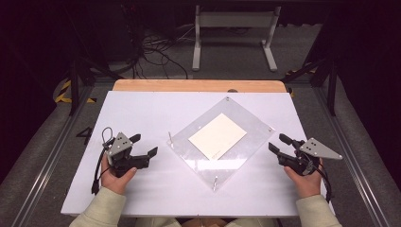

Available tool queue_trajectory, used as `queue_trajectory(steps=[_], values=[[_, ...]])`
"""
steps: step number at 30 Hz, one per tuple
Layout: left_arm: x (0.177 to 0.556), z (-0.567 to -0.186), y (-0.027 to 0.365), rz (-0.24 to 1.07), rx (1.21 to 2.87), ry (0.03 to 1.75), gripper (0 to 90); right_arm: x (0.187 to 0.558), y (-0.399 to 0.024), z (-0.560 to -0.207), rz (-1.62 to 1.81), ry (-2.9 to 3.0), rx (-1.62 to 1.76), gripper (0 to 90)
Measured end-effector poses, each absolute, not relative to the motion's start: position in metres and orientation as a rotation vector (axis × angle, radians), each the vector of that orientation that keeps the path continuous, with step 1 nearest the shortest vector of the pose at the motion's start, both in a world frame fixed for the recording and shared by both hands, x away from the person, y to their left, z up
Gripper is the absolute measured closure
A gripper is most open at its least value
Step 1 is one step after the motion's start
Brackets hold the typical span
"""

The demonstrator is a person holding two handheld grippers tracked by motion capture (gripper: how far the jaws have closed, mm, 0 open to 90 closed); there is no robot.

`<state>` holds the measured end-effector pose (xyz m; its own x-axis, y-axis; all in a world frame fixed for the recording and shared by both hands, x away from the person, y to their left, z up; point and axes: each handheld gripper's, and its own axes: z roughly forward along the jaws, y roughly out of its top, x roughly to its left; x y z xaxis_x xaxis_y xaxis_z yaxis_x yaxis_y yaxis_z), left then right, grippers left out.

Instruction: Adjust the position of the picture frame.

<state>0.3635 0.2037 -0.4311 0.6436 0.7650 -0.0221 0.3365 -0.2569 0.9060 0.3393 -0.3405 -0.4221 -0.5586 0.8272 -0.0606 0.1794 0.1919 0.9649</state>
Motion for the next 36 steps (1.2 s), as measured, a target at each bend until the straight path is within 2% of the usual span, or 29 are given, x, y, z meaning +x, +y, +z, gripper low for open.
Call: queue_trajectory(steps=[18,36], values=[[0.354,-0.404,0.160,0.463,1.885,0.737,18.1,0.341,-0.340,-0.426,1.362,1.892,0.990,42.4],[0.343,-0.399,0.120,0.333,1.918,0.611,17.2,0.339,-0.342,-0.426,1.363,1.885,0.997,42.4]])
